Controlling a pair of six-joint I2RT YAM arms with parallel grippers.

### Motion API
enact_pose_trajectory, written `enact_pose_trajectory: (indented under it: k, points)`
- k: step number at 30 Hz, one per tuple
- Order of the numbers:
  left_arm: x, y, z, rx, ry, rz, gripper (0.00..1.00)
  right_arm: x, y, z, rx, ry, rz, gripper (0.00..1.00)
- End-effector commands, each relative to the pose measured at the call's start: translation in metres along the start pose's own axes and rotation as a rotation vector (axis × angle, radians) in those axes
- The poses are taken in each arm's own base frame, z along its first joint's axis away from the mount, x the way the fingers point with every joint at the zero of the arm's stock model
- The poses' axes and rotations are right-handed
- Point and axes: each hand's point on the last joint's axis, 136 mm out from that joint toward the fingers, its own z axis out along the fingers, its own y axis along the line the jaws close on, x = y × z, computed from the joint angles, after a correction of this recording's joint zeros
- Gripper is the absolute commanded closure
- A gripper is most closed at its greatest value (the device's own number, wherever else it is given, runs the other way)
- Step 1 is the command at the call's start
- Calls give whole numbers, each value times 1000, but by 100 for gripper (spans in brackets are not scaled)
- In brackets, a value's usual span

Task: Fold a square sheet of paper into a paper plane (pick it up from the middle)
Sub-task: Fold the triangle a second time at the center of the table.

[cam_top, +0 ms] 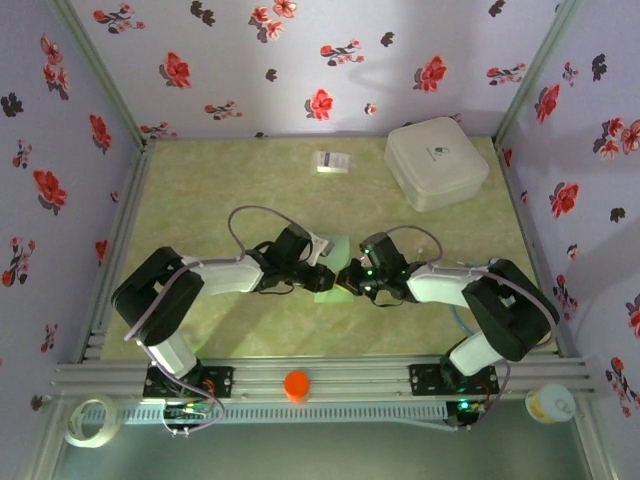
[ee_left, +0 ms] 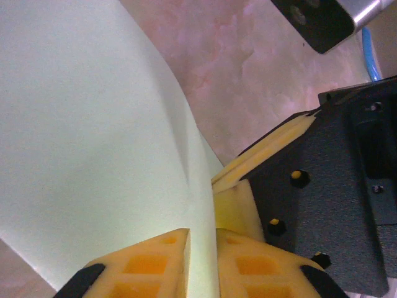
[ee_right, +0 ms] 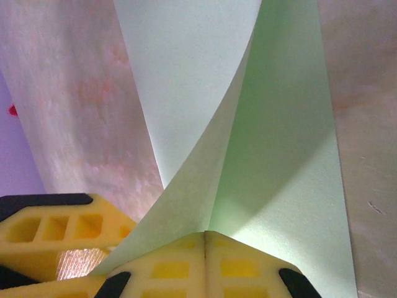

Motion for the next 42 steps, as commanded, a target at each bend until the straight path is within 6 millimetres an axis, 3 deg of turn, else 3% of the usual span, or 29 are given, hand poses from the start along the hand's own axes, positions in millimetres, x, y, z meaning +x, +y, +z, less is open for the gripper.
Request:
enact_pose_trajectory:
  k: [1, 11, 23, 32, 42]
  points:
    - [-12, -5, -7, 9, -29, 19, 77, 0, 6, 0, -37, -12, 17, 97]
    - [-13, -8, -17, 58, -101, 12, 69, -1, -4, 2, -1, -13, 43, 97]
    - [-12, -5, -15, 54, -114, 30, 79, -2, -3, 3, -4, -13, 49, 97]
    - [-15, -3, -14, 43, -121, 43, 77, -1, -3, 3, -6, -11, 50, 97]
    - [-16, -1, -15, 24, -125, 62, 95, -2, -4, 2, 1, -15, 49, 96]
